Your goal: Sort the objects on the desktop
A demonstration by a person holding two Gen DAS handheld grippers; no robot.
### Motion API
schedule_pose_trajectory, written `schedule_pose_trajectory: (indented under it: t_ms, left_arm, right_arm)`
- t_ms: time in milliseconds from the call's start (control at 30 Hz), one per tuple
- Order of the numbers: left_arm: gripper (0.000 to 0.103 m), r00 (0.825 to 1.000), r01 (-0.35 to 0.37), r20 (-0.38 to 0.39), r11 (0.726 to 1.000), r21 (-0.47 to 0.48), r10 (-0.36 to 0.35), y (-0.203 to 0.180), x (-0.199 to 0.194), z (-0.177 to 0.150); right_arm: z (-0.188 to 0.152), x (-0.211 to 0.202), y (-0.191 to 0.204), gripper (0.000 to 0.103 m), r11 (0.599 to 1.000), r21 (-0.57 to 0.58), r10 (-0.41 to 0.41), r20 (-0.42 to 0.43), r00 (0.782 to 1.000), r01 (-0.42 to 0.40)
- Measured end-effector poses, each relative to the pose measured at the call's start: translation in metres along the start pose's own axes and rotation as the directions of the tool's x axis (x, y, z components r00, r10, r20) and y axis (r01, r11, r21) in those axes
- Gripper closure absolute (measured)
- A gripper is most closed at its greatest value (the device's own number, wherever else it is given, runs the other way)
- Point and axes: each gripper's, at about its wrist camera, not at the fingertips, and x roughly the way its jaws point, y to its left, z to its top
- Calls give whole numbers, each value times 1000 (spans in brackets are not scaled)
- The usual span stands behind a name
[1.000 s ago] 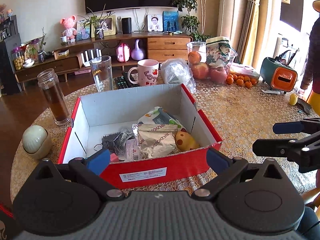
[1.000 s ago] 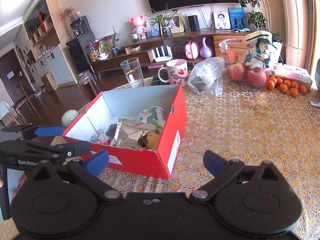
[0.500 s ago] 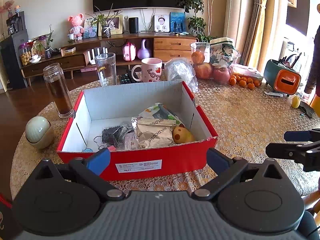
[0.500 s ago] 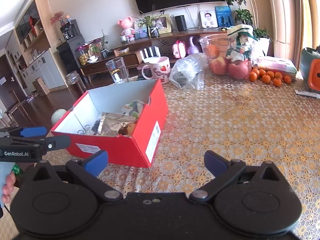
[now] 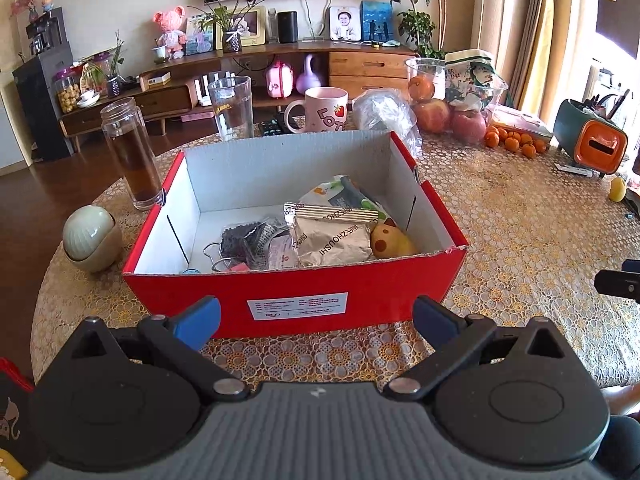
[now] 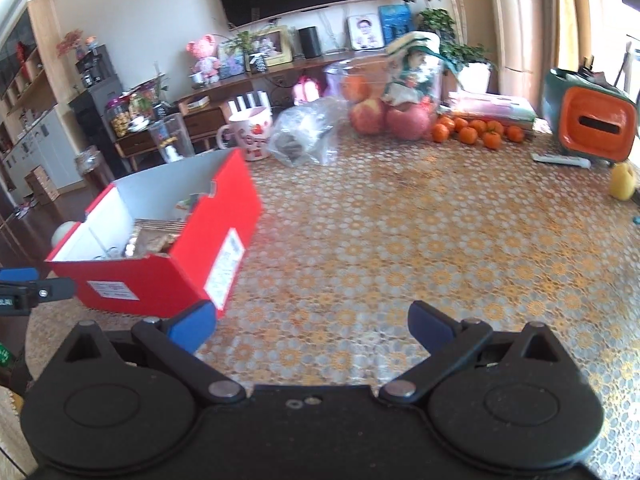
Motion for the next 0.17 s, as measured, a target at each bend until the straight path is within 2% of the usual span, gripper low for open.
schedule_pose_trajectory:
  t_ms: [167]
  left_arm:
    - [0,1000,13,-21,1000,-12,-14,-1,7,2]
  right_arm:
    - [-5,-1,-36,0,996,57,-69,8,998,68]
